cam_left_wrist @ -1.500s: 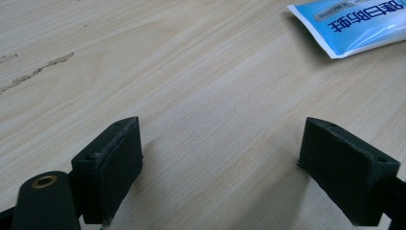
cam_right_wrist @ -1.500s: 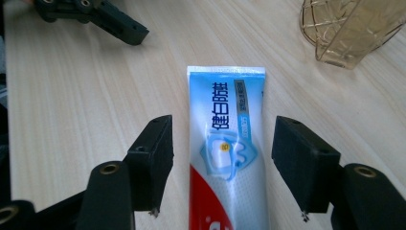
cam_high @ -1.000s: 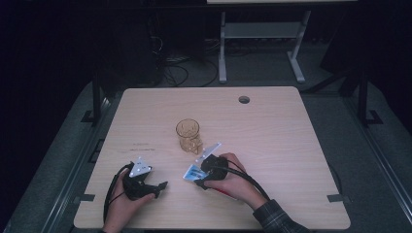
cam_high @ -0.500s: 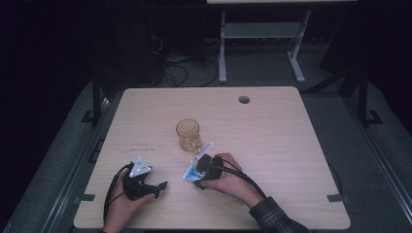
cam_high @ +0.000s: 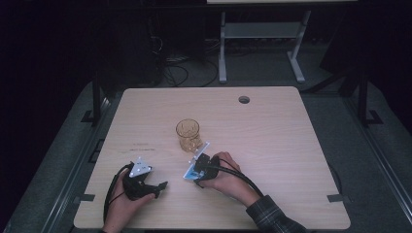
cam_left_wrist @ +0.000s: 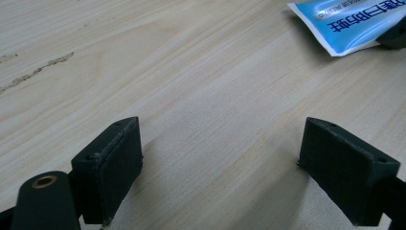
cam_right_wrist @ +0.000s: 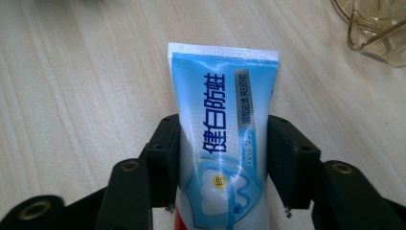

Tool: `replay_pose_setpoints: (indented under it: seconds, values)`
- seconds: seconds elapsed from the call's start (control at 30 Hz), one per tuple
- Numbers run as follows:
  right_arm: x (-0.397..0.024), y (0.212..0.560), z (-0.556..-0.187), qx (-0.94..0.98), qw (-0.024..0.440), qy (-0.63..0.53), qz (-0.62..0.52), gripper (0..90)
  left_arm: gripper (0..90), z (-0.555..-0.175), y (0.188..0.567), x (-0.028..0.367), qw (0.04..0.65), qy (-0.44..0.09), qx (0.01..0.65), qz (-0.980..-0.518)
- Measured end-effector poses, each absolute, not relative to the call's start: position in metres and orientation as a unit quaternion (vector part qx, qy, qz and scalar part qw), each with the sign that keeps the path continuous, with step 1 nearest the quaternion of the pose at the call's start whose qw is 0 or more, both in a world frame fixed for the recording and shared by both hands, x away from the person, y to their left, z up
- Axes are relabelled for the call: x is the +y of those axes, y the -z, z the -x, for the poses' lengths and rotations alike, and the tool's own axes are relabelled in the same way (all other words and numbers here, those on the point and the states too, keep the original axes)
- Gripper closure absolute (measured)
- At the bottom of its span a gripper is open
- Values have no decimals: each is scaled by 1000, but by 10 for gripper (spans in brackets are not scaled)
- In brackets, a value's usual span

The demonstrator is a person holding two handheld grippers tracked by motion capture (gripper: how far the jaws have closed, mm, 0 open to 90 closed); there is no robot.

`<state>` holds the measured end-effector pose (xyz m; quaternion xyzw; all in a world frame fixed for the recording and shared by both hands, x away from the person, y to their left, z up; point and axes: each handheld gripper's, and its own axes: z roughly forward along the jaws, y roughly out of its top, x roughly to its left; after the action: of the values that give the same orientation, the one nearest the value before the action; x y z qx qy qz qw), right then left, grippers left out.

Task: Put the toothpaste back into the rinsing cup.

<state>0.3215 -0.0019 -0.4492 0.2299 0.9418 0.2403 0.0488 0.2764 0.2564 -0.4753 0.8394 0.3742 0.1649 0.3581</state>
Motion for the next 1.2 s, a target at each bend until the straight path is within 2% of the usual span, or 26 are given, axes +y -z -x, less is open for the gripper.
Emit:
replay_pose_setpoints:
  seconds: [0.37, 0.73, 1.2]
  values:
    - [-11, 443, -325, 937, 33, -251, -242, 690, 136, -276, 475, 256, 358, -165, 374, -839]
    - [-17, 441, -322, 930, 29, -274, -242, 710, 137, -276, 475, 256, 358, -165, 374, -839]
    - [-41, 421, -319, 906, 28, -335, -256, 724, 136, -276, 475, 256, 359, -165, 374, -839]
